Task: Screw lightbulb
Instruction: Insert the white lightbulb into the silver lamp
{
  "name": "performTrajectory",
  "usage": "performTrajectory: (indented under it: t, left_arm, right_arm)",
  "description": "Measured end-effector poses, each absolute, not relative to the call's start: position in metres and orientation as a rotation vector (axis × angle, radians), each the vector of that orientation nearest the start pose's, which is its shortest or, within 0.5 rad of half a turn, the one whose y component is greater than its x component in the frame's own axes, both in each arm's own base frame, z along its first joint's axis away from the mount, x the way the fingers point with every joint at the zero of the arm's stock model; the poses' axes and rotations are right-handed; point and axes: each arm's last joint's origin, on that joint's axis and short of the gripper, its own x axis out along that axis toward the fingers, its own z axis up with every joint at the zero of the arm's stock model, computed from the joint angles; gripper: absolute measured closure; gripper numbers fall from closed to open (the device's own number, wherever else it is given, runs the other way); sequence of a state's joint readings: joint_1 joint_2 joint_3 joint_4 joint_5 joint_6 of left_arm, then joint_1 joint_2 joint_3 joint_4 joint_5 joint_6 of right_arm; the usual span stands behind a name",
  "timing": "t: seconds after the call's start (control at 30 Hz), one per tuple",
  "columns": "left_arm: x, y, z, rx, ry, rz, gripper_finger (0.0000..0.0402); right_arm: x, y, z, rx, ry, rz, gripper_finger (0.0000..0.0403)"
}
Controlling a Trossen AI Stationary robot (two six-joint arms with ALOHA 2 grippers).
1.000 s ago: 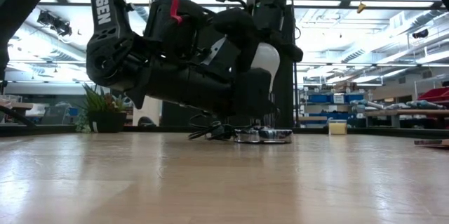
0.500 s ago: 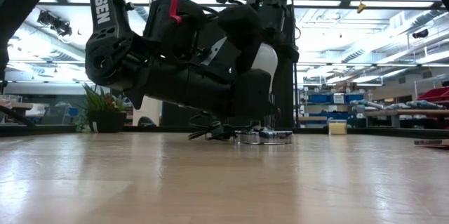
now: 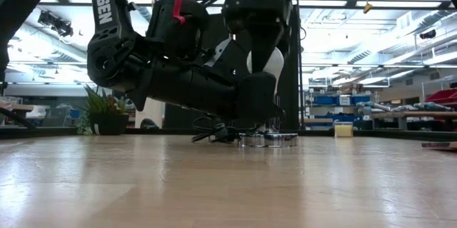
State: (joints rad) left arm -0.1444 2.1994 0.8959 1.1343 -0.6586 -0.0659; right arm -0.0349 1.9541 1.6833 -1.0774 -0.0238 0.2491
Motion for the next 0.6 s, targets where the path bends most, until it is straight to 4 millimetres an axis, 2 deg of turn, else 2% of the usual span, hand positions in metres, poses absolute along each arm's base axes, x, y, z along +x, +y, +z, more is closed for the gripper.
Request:
performTrajectory:
  t: [0.47, 0.6]
  left_arm:
    - [0.386, -0.038, 0.081, 0.005, 0.142, 0.519, 0.0218]
    - [0.386, -0.038, 0.081, 0.005, 0.143, 0.520, 0.0218]
  right_arm:
    - [0.391, 0.006, 0.246, -0.371, 1.341, 0.258, 0.0005]
    - [0.391, 0.009, 0.246, -0.483, 1.327, 0.348, 0.0009]
